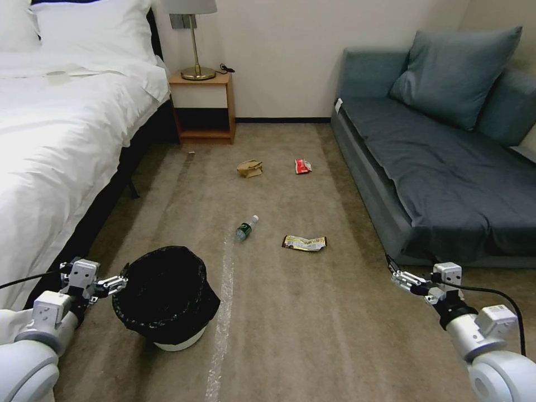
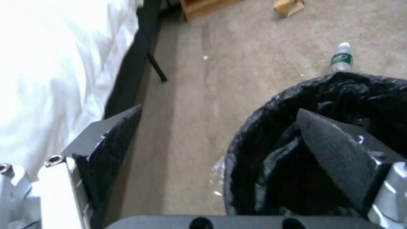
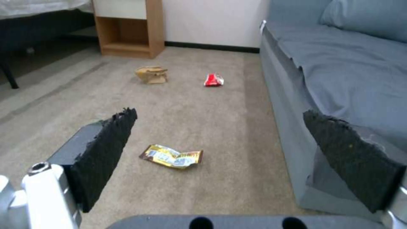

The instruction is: Pick up the trash bin, then pick up the garbage on the floor and place it into the trash bin.

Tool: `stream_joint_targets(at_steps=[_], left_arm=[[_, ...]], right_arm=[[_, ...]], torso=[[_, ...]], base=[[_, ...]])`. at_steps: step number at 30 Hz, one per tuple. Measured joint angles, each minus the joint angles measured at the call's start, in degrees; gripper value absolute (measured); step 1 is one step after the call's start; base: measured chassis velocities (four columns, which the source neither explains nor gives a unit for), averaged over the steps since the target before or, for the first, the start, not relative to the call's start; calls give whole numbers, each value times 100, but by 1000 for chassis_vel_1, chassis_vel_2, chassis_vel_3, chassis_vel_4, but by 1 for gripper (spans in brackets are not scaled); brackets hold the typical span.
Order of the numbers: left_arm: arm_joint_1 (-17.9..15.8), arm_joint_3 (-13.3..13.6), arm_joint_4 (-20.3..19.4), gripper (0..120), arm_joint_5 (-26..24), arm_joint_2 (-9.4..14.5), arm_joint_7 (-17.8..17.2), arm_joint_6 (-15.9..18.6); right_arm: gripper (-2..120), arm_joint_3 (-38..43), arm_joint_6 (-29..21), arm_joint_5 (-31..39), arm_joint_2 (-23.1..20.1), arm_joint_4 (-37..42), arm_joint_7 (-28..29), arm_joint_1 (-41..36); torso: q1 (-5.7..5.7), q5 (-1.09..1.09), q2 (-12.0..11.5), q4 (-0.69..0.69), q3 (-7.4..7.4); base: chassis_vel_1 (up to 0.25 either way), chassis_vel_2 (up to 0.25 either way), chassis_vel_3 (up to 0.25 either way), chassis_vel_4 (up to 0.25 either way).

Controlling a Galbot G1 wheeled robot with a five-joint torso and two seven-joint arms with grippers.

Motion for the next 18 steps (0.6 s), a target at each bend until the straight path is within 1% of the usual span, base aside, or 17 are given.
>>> stream_joint_targets(at_steps=[1, 2, 4, 5, 7, 8, 9, 10, 14, 18], left_arm=[[-6, -36, -49, 98, -242, -11, -74, 127], [-6, -36, -49, 98, -242, -11, -74, 127], [-28, -143, -88, 98, -490, -16, -132, 233], [-28, -143, -88, 98, -490, -16, -132, 233], [-5, -249, -122, 98, -582, 13, -132, 271], [-5, -249, -122, 98, -582, 13, -132, 271], [18, -322, -139, 97, -621, 35, -130, 296], [18, -322, -139, 97, -621, 35, -130, 296], [68, -479, -154, 96, -688, 93, -120, 368], [83, -507, -155, 95, -686, 121, -111, 379]], right_arm=[[100, -8, 0, -5, 1, 0, -11, -4], [100, -8, 0, -5, 1, 0, -11, -4], [100, -45, 0, -39, 36, 14, -19, -13], [100, -45, 0, -39, 36, 14, -19, -13], [100, -51, 5, -88, 73, 16, -30, -44], [100, -51, 5, -88, 73, 16, -30, -44], [100, -51, 10, -106, 95, 17, -34, -63], [100, -51, 10, -106, 95, 17, -34, -63], [100, -35, 22, -153, 157, 57, -45, -117], [100, -29, 33, -180, 205, 61, -50, -133]], torso=[[0, 0, 0, 0, 0], [0, 0, 0, 0, 0], [0, 0, 0, 0, 0], [0, 0, 0, 0, 0], [0, 0, 0, 0, 0], [0, 0, 0, 0, 0], [0, 1, 0, 0, 0], [0, 1, 0, 0, 0], [0, 0, 0, 0, 0], [0, 0, 0, 1, 0]], base=[[0, 0, 0, 0], [0, 0, 0, 0], [0, 0, 0, 0], [0, 0, 0, 0], [0, 0, 0, 0], [0, 0, 0, 0], [0, 0, 0, 0], [0, 0, 0, 0], [0, 0, 0, 0], [0, 0, 0, 0]])
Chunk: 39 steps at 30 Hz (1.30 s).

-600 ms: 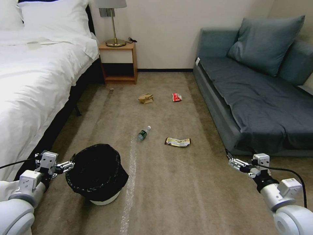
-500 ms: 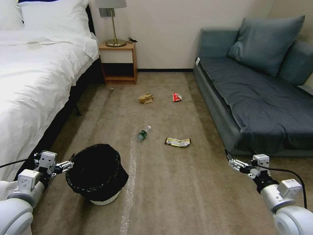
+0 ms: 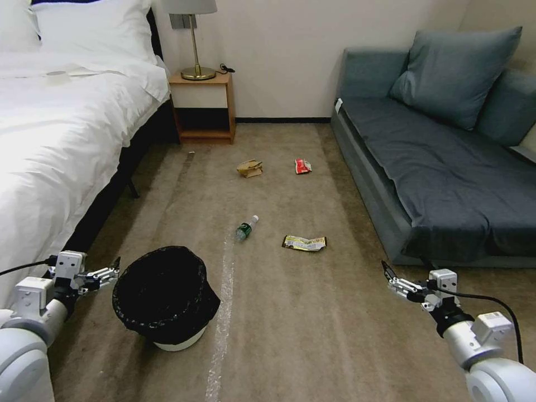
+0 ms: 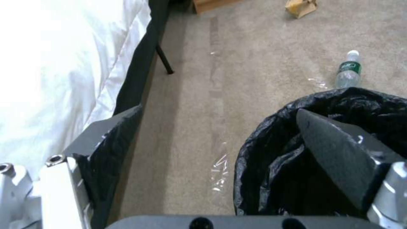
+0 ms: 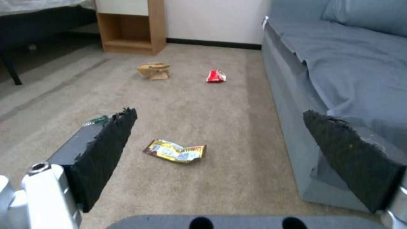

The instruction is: Pick up the trash bin, then pick up the garbage on the floor and place it into the trash bin.

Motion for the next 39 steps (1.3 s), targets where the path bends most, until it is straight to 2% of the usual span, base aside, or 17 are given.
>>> stream_joint_targets(at_steps=[7, 9, 10, 12, 13, 14, 15, 16, 17, 18, 20, 22, 25, 28, 34, 38, 39], left_arm=[[13, 1, -14, 96, 2, 18, -90, 191], [-75, 79, -87, 96, -263, 16, -403, 585], [-75, 79, -87, 96, -263, 16, -403, 585], [-511, 335, -111, 96, -743, -20, -892, 1145], [-511, 335, -111, 96, -743, -20, -892, 1145], [-884, 520, -59, 96, -1009, -40, -1070, 1351], [-884, 520, -59, 96, -1009, -40, -1070, 1351], [-1236, 706, -13, 96, -1301, -47, -1322, 1563], [-1394, 789, 16, 96, -1479, -46, -1471, 1702], [-1394, 789, 16, 96, -1479, -46, -1471, 1702], [-1514, 822, 79, 96, -1732, -84, -1619, 1968], [-1513, 813, 87, 96, -1769, -108, -1639, 2025], [-1522, 807, 197, 95, -1864, -255, -1790, 2347], [-1557, 865, 353, 93, -1841, -341, -1795, 2541], [-1754, 987, 632, 91, -1752, -421, -1559, 2568], [-2121, 1290, 865, 91, -1759, -424, -1381, 2562], [-2121, 1290, 865, 91, -1759, -424, -1381, 2562]], right_arm=[[100, 2, 39, -52, 79, -25, -27, -23], [100, 1, 48, -64, 82, -50, -43, -23], [100, 1, 48, -64, 82, -50, -43, -23], [100, -33, 69, -108, 105, -95, -72, -17], [100, -33, 69, -108, 105, -95, -72, -17], [100, -69, 101, -161, 130, -132, -97, -13], [100, -69, 101, -161, 130, -132, -97, -13], [100, -88, 123, -192, 138, -164, -119, -8], [100, -105, 131, -197, 137, -188, -126, 8], [100, -105, 131, -197, 137, -188, -126, 8], [100, -210, 132, -196, 60, -296, -128, 148], [100, -248, 133, -194, 33, -324, -127, 198], [100, -399, 128, -188, -56, -466, -125, 373], [100, -519, 130, -188, -86, -621, -124, 490], [100, -811, 135, -189, -114, -881, -126, 807], [100, -921, 169, -196, -80, -1080, -137, 930], [100, -921, 169, -196, -80, -1080, -137, 930]], torso=[[0, 0, 0, 0, 0], [0, 1, 0, 1, 0], [0, 1, 0, 1, 0], [0, 0, 0, 1, 0], [0, 0, 0, 1, 0], [0, 1, 0, 0, 0], [0, 1, 0, 0, 0], [0, 0, 0, -1, 0], [0, -1, 0, -3, 0], [0, -1, 0, -3, 0], [0, 1, 0, -3, 0], [0, 1, 0, -2, 0], [0, 0, 0, 4, 0], [0, 0, 0, 0, 0], [0, 0, 0, 1, 0], [0, 0, 0, -1, 0], [0, 0, 0, -1, 0]], base=[[0, 0, 0, 0], [0, 0, 0, 0], [0, 0, 0, 0], [0, 0, 0, 0], [0, 0, 0, 0], [0, 0, 0, 0], [0, 0, 0, 0], [0, 0, 0, 0], [0, 0, 0, 0], [0, 0, 0, 0], [0, 0, 0, 0], [0, 0, 0, 0], [0, 0, 0, 0], [0, 0, 0, 0], [0, 0, 0, 0], [0, 0, 0, 0], [0, 0, 0, 0]])
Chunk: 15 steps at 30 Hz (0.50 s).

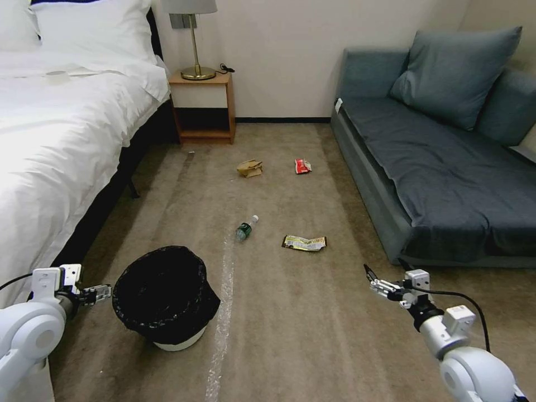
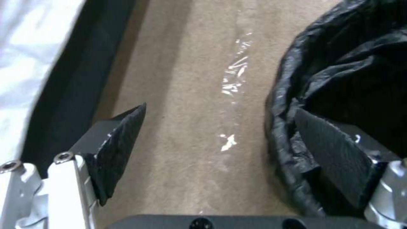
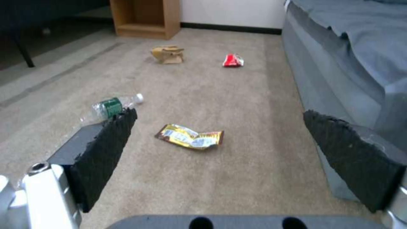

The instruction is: Pick up the trash bin, then pick up the garbage on the floor and place it into the trash bin.

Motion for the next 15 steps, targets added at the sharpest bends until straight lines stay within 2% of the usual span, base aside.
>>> stream_joint_targets(at_steps=[2, 3, 5, 6, 8, 15], left_arm=[[-179, 173, 145, 90, 83, 15, 251, -27], [-179, 173, 145, 90, 83, 15, 251, -27], [-371, 369, 272, 82, 151, 19, 440, -59], [-371, 369, 272, 82, 151, 19, 440, -59], [-570, 578, 428, 80, 222, 2, 479, -98], [-898, 953, 844, 80, 587, -108, 650, -219]], right_arm=[[100, -54, 19, -18, 47, -87, -10, 55], [100, -54, 19, -18, 47, -87, -10, 55], [100, -118, 19, -20, 88, -140, -10, 133], [100, -118, 19, -20, 88, -140, -10, 133], [100, -168, 19, -21, 121, -194, -4, 220], [100, -232, 18, -19, 162, -325, 9, 332]], torso=[[0, 0, 0, 0, 0], [0, 0, 0, 0, 0], [0, 2, 0, 0, 0], [0, 2, 0, 0, 0], [0, -2, 0, 0, 0], [0, 0, 0, 1, 0]], base=[[0, 0, 0, 0], [0, 0, 0, 0], [0, 0, 0, 0], [0, 0, 0, 0], [0, 0, 0, 0], [0, 0, 0, 0]])
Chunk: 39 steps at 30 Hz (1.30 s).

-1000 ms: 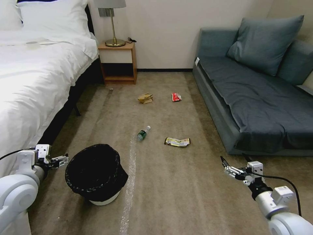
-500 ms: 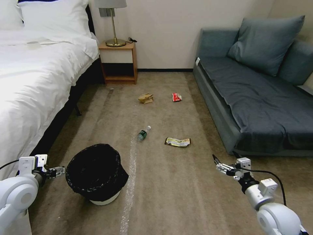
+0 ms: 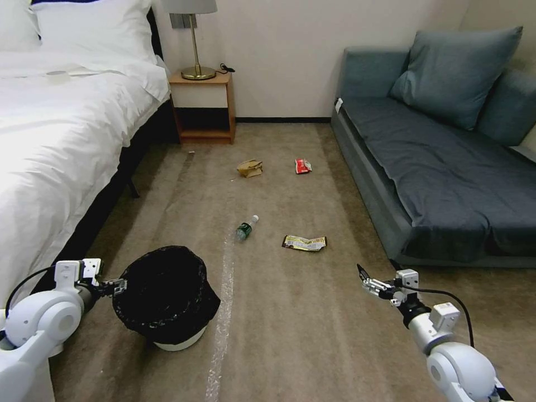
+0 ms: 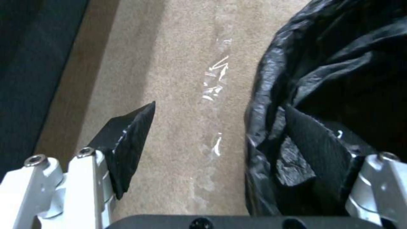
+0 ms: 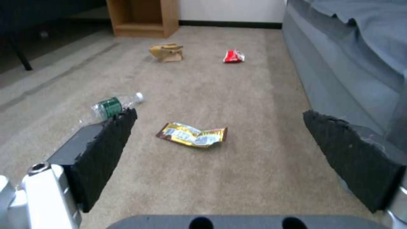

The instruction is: Pick up the trash bin, then pick up the garbage on the floor and place it into the trash bin.

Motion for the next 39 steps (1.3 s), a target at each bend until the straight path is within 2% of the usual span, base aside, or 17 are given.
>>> stream_joint_targets(at_steps=[3, 4, 5, 7, 8, 9, 10, 12, 14, 17, 19, 20, 24, 25, 27, 34, 39], left_arm=[[-222, 219, 231, 81, 174, -80, 101, -44], [-424, 363, 392, 81, 269, -147, 128, -62], [-424, 363, 392, 81, 269, -147, 128, -62], [-851, 687, 704, 81, 383, -285, 145, -89], [-959, 772, 781, 81, 389, -324, 152, -92], [-959, 772, 781, 81, 389, -324, 152, -92], [-1124, 907, 907, 80, 400, -392, 151, -92], [-1255, 1012, 1014, 80, 414, -449, 151, -92], [-1397, 1158, 1184, 74, 505, -557, 164, -93], [-1425, 1218, 1270, 72, 592, -620, 176, -93], [-1443, 1266, 1421, 59, 804, -765, 194, -117], [-1443, 1266, 1421, 59, 804, -765, 194, -117], [-1408, 1251, 1533, 42, 1022, -798, 325, -126], [-1408, 1251, 1533, 42, 1022, -798, 325, -126], [-1372, 1223, 1561, 35, 1201, -786, 469, -229], [-1325, 1170, 1552, 34, 1458, -771, 631, -478], [-1259, 1136, 1406, 25, 1580, -683, 753, -474]], right_arm=[[100, -42, 5, 0, 8, -50, 2, 32], [100, -69, 11, 3, 24, -78, 10, 60], [100, -69, 11, 3, 24, -78, 10, 60], [100, -131, 20, 11, 34, -108, 24, 88], [100, -147, 21, 15, 33, -109, 27, 97], [100, -147, 21, 15, 33, -109, 27, 97], [100, -171, 24, 27, 32, -117, 33, 113], [100, -181, 26, 50, 32, -133, 42, 144], [100, -203, 29, 96, 31, -170, 86, 214], [100, -216, 29, 123, 25, -192, 110, 249], [100, -228, 30, 177, 9, -250, 137, 322], [100, -228, 30, 177, 9, -250, 137, 322], [100, -268, 49, 198, 8, -324, 149, 365], [100, -268, 49, 198, 8, -324, 149, 365], [100, -304, 63, 198, 33, -351, 154, 378], [100, -337, 89, 187, 50, -357, 176, 377], [100, -317, 98, 207, 12, -322, 232, 362]], torso=[[0, 0, 0, 1, 0], [0, 0, 0, 0, 0], [0, 0, 0, 0, 0], [0, 0, 0, 0, 0], [0, 0, 0, -1, 0], [0, 0, 0, -1, 0], [0, 1, 0, 0, 0], [0, 1, 0, -1, 0], [0, 1, 0, -1, 0], [0, 1, 0, -1, 0], [0, 9, 1, 0, -2], [0, 9, 1, 0, -2], [-1, 13, 2, 3, -4], [-1, 13, 2, 3, -4], [-1, 7, 2, 2, -3], [-1, -4, 2, 1, 0], [0, -7, 1, -2, 1]], base=[[0, 0, 0, 0], [0, 0, 0, 0], [0, 0, 0, 0], [0, 0, 0, 0], [0, 0, 0, 0], [0, 0, 0, 0], [0, 0, 0, 0], [0, 0, 0, 0], [0, 0, 0, 0], [0, 0, 0, 0], [0, 0, 0, 0], [0, 0, 0, 0], [0, 0, 0, 0], [0, 0, 0, 0], [0, 0, 0, 0], [0, 0, 0, 0], [0, 0, 0, 0]])
